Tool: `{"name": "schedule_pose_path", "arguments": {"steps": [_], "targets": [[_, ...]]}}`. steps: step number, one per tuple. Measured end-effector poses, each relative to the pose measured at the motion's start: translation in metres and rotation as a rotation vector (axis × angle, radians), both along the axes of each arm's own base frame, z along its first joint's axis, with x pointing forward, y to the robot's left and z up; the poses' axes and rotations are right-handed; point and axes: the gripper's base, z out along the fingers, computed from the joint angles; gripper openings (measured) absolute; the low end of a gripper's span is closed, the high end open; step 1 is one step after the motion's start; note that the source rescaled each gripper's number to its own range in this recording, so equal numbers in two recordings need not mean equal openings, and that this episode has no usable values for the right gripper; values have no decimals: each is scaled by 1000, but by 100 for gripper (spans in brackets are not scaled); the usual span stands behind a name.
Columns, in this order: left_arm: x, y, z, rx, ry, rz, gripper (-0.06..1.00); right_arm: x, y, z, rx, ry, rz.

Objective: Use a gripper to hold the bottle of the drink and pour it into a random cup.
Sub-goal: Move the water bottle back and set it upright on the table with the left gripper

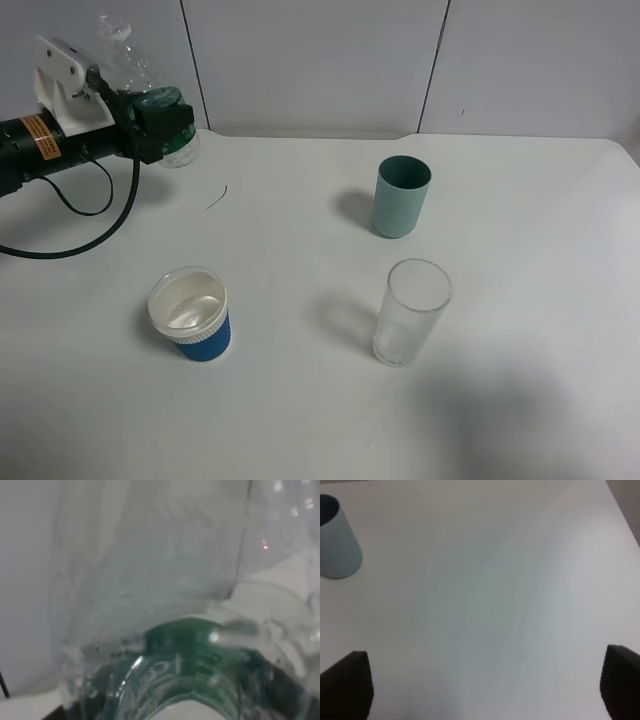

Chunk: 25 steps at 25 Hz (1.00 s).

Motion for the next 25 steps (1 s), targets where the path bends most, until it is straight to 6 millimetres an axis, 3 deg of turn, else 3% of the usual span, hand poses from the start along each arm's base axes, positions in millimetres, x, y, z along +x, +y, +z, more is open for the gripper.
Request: {"name": "schedule_pose_path", "arguments": {"steps": [7,19,25], "targets": [[1,2,-27,68,7,-24,1,0,0,0,0,0,0],[-7,27,-52,146,27,-14,1,0,0,0,0,0,0],[-8,28,-71,152,70,-22,1,0,0,0,0,0,0]]}}
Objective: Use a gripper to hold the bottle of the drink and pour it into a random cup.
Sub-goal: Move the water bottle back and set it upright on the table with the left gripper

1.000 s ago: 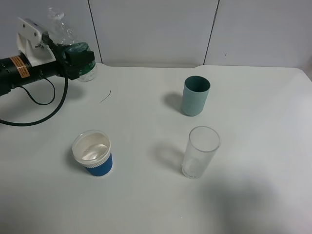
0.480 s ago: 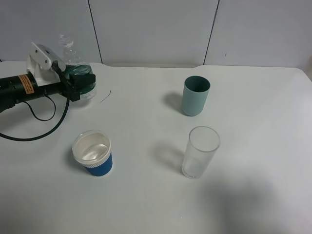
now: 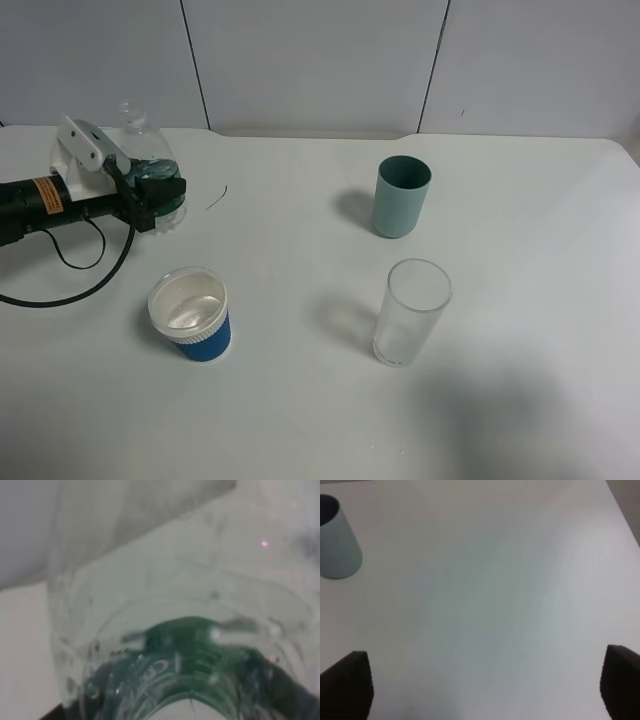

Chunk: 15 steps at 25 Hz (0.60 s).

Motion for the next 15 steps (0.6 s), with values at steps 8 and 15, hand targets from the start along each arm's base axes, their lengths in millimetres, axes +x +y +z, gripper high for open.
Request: {"name": "schedule_pose_path", "arguments": {"steps": [8,15], "targets": [[-1,0,-11,9,19,-6,1,0,0,0,0,0,0],[-2,-1,-15,-5,25,-9,1,0,0,0,0,0,0]]}}
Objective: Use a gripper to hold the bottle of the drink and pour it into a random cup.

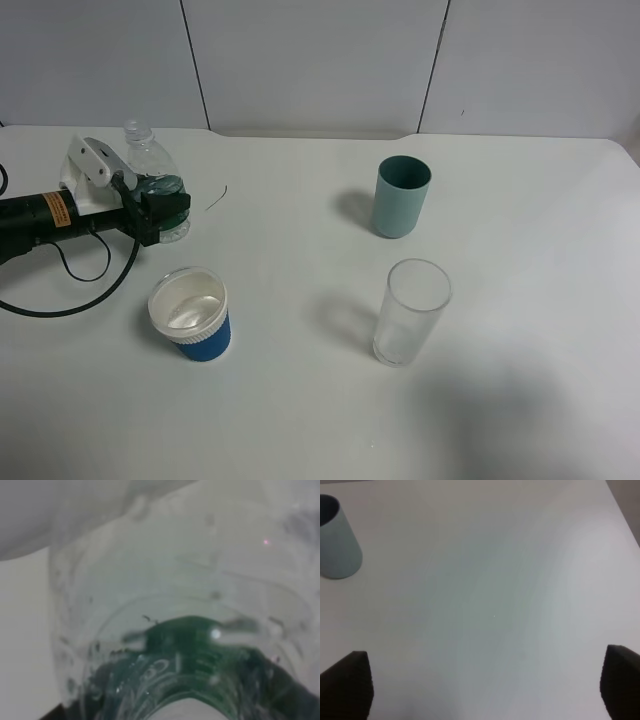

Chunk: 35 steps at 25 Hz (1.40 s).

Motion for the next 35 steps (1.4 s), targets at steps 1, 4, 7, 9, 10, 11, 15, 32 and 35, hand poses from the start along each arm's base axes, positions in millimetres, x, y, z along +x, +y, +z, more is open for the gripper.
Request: {"name": "schedule_pose_path", "arguments": {"steps": [1,4,7,9,10,11,15,32,35], "targets": [[0,0,0,-3,-1,-1,1,0,0,0,0,0,0],[0,0,0,-3,-1,-1,1,0,0,0,0,0,0],[0,0,0,-3,0,0,2,0,0,0,0,0,0],[0,0,0,-3,0,0,19,0,0,0,0,0,0],[0,0,0,-2,3,0,30,0,0,0,0,0,0],[0,0,-1,-5,11,3,47,0,0,0,0,0,0],[0,0,0,-32,42,14,77,0,0,0,0,0,0],[-23,-3,31,-37,14,25,82,0,0,0,0,0,0],[-36,-5,40,-44,14,48,82,0,0,0,0,0,0]]}}
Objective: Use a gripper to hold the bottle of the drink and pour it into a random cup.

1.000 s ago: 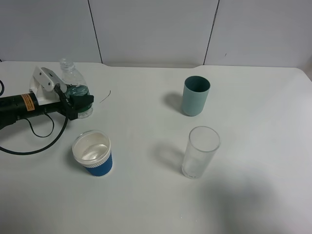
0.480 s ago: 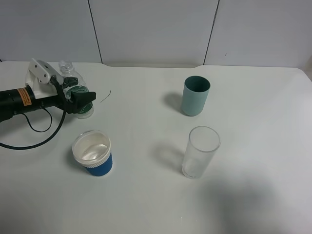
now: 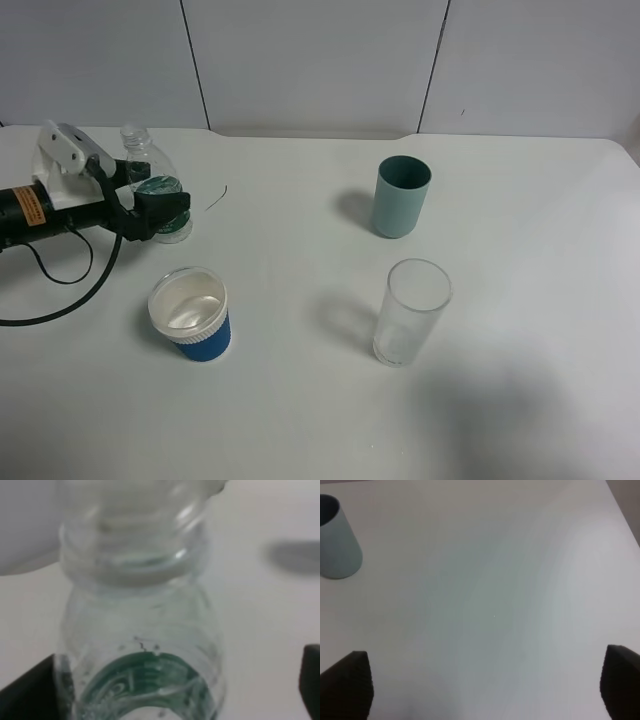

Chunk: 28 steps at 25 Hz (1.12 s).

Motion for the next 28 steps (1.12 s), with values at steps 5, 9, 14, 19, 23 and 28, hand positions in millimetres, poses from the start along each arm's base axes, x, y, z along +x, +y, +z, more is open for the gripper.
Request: {"name": "schedule_pose_path", "arguments": {"steps": [5,9,14,19,23,28], "targets": [[-21,-2,17,-11,-17,44,82,0,0,0,0,0,0],[-35,-2,34,-15,-51,80,82,0,0,0,0,0,0],[-43,1,53,-6,-52,145,82,0,0,0,0,0,0],[-49,4,73,-18,-15,217,83,0,0,0,0,0,0],[-57,9,91,-21,1,310,83,0,0,0,0,0,0],[-69,20,116,-32,-9,486,83,0,0,0,0,0,0]]}}
